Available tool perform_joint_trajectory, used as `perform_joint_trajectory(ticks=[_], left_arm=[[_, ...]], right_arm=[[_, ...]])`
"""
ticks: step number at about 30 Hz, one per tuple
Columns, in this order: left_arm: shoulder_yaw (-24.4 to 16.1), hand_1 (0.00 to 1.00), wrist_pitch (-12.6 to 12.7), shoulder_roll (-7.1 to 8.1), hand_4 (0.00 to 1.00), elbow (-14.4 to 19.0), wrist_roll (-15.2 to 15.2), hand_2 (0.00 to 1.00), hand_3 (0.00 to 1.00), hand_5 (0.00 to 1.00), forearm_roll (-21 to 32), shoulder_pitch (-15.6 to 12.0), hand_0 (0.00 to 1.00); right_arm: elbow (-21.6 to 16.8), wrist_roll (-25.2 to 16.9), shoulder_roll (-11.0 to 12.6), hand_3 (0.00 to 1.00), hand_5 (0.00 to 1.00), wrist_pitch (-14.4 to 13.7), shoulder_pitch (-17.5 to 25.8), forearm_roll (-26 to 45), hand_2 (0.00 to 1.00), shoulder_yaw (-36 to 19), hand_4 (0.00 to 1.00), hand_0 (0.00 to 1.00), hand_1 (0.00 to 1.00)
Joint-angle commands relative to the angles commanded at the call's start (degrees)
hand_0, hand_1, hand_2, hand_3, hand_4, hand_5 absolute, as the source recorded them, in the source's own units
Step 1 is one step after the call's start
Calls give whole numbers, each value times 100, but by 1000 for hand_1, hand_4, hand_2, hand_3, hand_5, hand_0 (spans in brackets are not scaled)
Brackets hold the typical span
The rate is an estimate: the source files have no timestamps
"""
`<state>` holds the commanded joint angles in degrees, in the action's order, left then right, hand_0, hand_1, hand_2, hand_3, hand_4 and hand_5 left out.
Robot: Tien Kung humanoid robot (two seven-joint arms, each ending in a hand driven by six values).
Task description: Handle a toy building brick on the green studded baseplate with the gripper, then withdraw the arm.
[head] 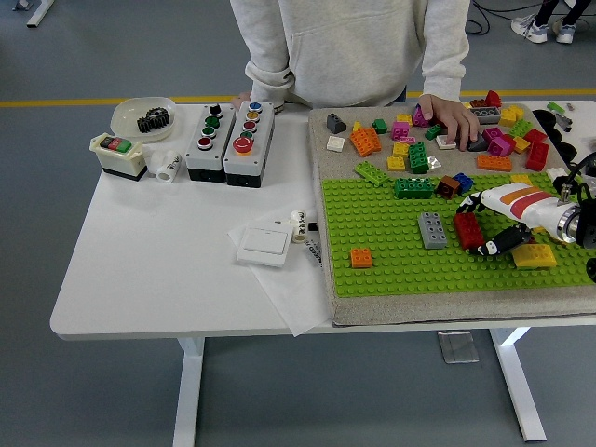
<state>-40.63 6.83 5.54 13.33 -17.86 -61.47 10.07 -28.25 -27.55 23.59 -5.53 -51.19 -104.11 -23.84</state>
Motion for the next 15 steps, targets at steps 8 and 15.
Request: perform_joint_trajectory(ticks=[8,15], left_arm=[[-12,731,5,-4,673,-1,4,739,602,609,-17,9,732],[-15,730,0,-3,673,-1,2,739,602,609,-22,9,735]], right_arm=[[5,-25,24,584,407,-79,23,9,599,15,820,662,602],[-69,-69,42,572,424,-129,4,35,585,-25,809,639,577]])
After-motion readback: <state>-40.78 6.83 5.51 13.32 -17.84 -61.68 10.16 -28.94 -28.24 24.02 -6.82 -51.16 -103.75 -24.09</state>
